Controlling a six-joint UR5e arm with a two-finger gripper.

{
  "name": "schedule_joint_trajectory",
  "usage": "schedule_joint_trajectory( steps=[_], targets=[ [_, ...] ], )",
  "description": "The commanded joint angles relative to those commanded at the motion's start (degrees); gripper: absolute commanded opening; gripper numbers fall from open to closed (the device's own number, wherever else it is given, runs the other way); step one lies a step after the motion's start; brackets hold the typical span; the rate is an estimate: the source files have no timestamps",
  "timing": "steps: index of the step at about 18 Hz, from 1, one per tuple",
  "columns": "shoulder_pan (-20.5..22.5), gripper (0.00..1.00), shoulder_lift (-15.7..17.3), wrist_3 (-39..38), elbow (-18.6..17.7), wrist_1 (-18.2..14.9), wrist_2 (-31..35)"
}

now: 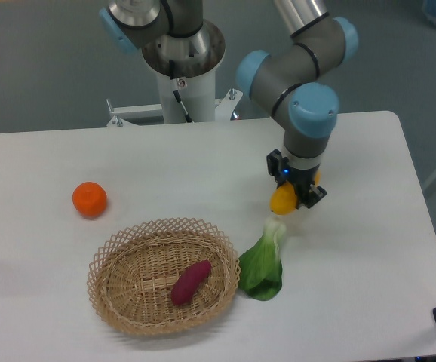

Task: Place the mango on the table
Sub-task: 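Carry the held mango across the table toward the orange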

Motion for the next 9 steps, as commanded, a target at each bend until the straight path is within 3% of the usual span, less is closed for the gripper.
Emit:
schedule_joint_trajectory(
  steps=[4, 9],
  targets=[
    [-4.7, 0.34, 1.8, -0.2, -3.6, 0.0, 2.9],
    [-6.5, 0.35, 2.6, -0.3, -5.5, 0.1, 3.4]
  ],
)
